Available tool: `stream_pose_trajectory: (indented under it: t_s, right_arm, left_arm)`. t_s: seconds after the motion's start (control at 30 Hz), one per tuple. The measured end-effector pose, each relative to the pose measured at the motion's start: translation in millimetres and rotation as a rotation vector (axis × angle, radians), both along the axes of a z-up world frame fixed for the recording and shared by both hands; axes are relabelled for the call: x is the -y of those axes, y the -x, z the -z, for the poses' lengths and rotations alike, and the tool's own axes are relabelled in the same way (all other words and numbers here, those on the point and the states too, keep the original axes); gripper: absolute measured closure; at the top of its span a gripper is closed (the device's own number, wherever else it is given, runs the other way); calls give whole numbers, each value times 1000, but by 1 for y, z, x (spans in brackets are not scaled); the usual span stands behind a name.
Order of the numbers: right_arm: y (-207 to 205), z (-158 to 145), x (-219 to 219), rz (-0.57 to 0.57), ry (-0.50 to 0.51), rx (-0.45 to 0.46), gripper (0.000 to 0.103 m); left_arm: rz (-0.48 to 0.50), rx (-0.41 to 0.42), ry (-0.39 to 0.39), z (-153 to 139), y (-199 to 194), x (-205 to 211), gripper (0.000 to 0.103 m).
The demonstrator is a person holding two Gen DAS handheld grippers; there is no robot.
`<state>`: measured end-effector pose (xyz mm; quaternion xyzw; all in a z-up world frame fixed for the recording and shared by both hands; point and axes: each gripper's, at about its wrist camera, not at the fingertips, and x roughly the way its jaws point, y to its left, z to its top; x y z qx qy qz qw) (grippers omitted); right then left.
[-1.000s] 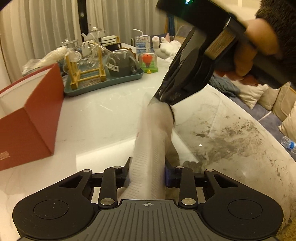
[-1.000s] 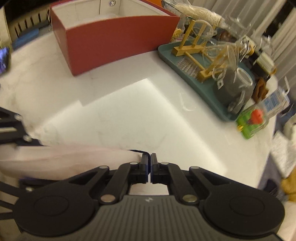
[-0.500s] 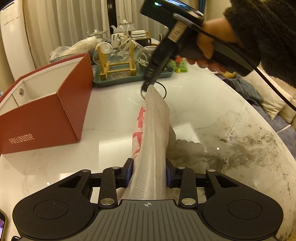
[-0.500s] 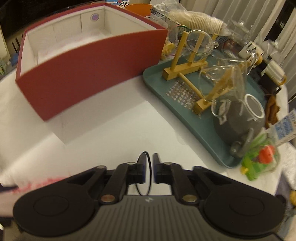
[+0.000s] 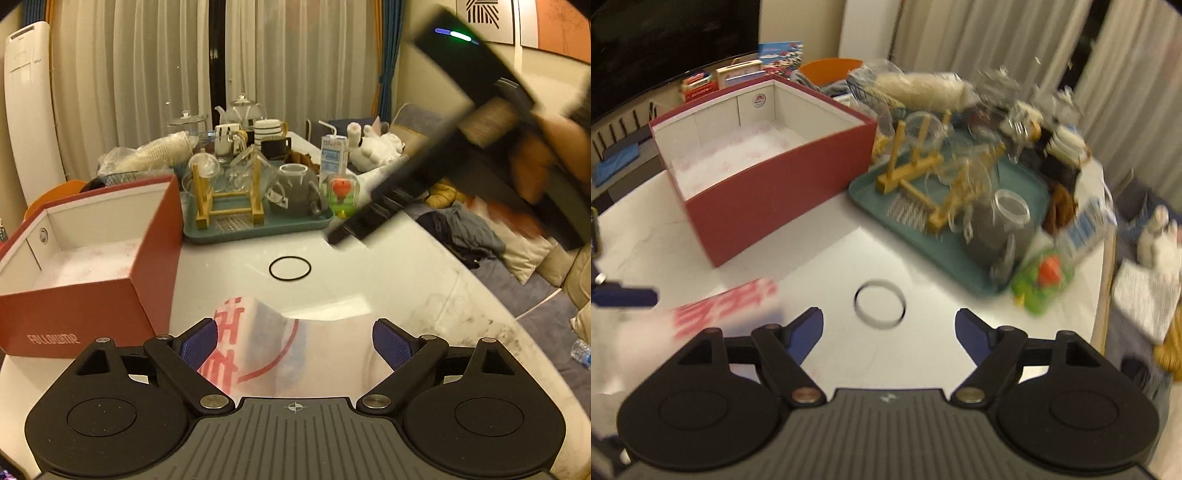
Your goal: Fold shopping bag
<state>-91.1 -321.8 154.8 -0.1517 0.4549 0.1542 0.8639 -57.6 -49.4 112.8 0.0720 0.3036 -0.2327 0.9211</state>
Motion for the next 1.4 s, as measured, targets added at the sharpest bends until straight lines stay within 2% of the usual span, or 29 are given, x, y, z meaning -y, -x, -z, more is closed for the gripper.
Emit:
stream_pose_trajectory:
  t_s: [0.07,0.13,0.27,0.37,0.63,0.73,0.8,0.87,0.97,1.03,1.07,1.1,1.17,1.2,1.4]
  right_arm:
    - [23,-5,5,44,-24,2,23]
    - [45,-6,10,116,-53,-1,23]
    - [80,9,9,212,-161,-62,23]
    - [92,32,-9,208,-152,-113,23]
    - [91,89,-60,154,-57,-131,23]
    - [90,103,-66,154,-75,-117,23]
    - [88,105,-62,175,-128,-116,21]
    - [89,107,-62,150,-125,-106,21]
    - [89,105,-61,115,-126,-110,31]
    - [90,102,-62,84,-133,-108,60]
    - [91,101,-63,64,-135,-109,66]
    - [91,100,-65,45,-138,-116,80]
    - [91,97,-66,33,-114,-119,91]
    - [91,95,-66,32,-93,-115,102]
    - [103,51,-48,-12,-88,-3,102]
  left_arm:
    - [4,8,40,-8,8,-9,11]
    - [-12,14,44,-12,18,-17,11]
    - [-46,-51,-47,2,30,-32,11]
    - [-42,-138,-119,19,42,-42,11]
    - [-9,-122,-219,26,82,-55,11]
    - [-16,-105,-228,23,85,-58,11]
    - [-19,-110,-215,20,87,-62,11]
    - [-33,-122,-208,21,86,-64,11]
    - [-49,-143,-217,26,81,-61,11]
    - [-55,-154,-220,31,76,-56,11]
    - [-57,-160,-221,34,74,-54,11]
    - [-58,-165,-224,36,71,-50,11]
    - [-60,-174,-233,40,65,-44,11]
    - [-61,-174,-238,41,62,-41,11]
    - [-83,-187,-226,45,42,-28,11]
